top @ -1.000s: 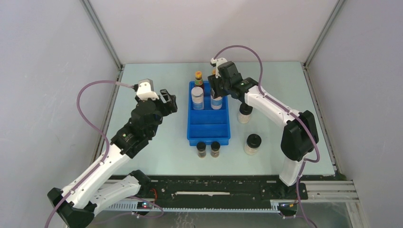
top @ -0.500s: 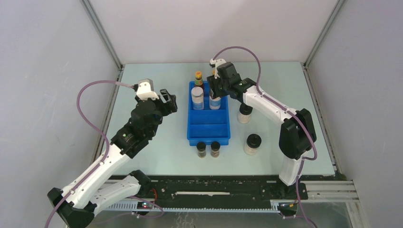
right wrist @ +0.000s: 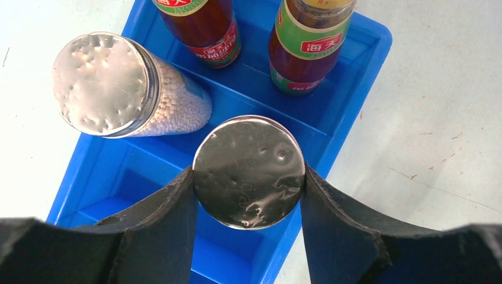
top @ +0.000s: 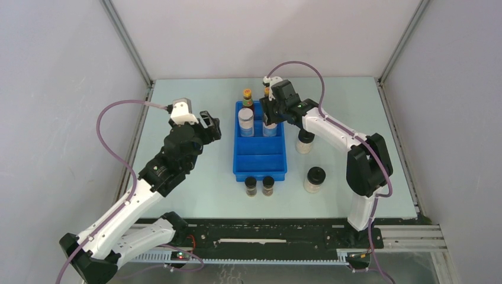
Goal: Organize the condiment bottles
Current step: Place the bottle in the storage box.
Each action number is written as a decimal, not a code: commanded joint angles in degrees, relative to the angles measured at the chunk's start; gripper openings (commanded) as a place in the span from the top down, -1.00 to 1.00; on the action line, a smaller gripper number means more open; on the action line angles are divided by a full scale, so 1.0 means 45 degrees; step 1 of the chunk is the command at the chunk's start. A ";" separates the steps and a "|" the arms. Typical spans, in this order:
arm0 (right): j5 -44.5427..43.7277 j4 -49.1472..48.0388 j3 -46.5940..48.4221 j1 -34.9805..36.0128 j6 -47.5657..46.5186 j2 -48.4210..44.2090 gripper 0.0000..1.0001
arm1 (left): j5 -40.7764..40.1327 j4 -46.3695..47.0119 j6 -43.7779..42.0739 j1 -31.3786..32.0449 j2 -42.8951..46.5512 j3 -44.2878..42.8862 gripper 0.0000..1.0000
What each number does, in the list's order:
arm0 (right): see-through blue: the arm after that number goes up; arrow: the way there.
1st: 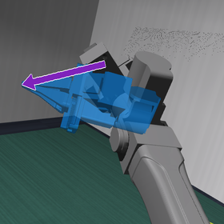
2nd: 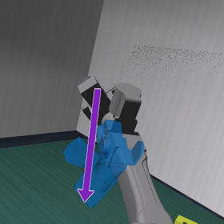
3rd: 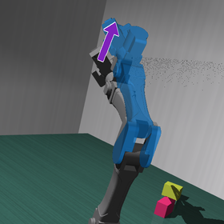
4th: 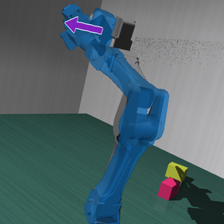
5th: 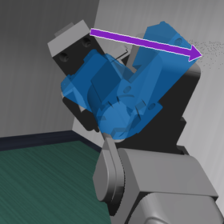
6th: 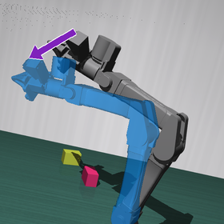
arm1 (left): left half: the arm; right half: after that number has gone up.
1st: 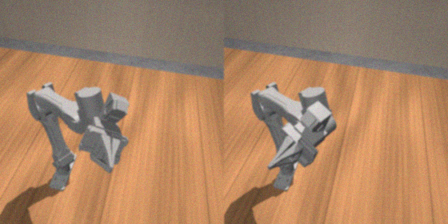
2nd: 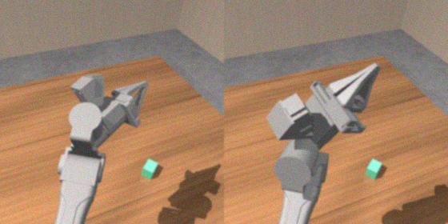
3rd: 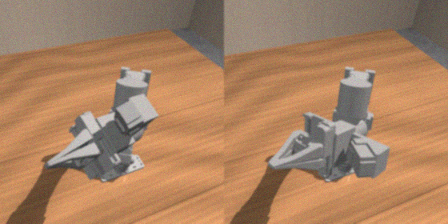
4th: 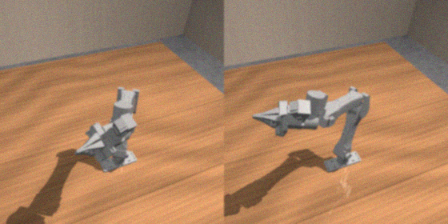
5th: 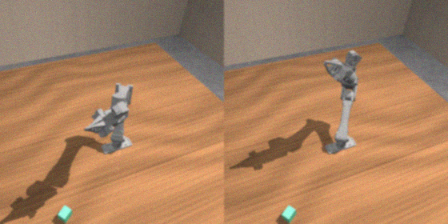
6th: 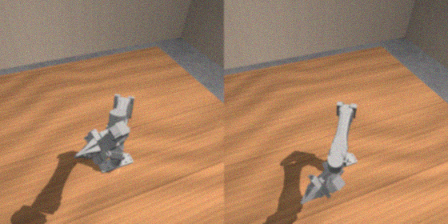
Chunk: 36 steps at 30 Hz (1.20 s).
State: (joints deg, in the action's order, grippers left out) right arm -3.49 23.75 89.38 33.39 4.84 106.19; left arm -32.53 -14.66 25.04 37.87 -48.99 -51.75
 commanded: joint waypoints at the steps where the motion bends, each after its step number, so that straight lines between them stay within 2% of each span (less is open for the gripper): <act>1: 0.0116 -0.1093 0.0099 -0.0095 0.0191 -0.0160 1.00 | 0.0081 0.0327 0.0040 -0.0023 -0.0066 -0.0523 -0.53; 26: 0.0014 -0.1175 -0.0171 -0.0134 0.0269 0.0112 1.00 | 0.0062 0.0367 0.0133 -0.0021 -0.0092 -0.0324 -0.53; 32: -0.0035 -0.1156 -0.0176 -0.0139 0.0291 0.0132 0.71 | 0.0009 0.0371 0.0142 -0.0030 -0.0059 -0.0284 -0.54; 36: -0.0079 -0.1120 -0.0159 -0.0162 0.0297 0.0113 0.63 | 0.0008 0.0366 0.0158 -0.0046 -0.0061 -0.0259 -0.54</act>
State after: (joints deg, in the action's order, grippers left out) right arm -2.98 21.98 88.75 33.26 5.21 106.94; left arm -32.56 -14.66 25.06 37.85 -49.52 -51.75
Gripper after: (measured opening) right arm 0.637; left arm 0.768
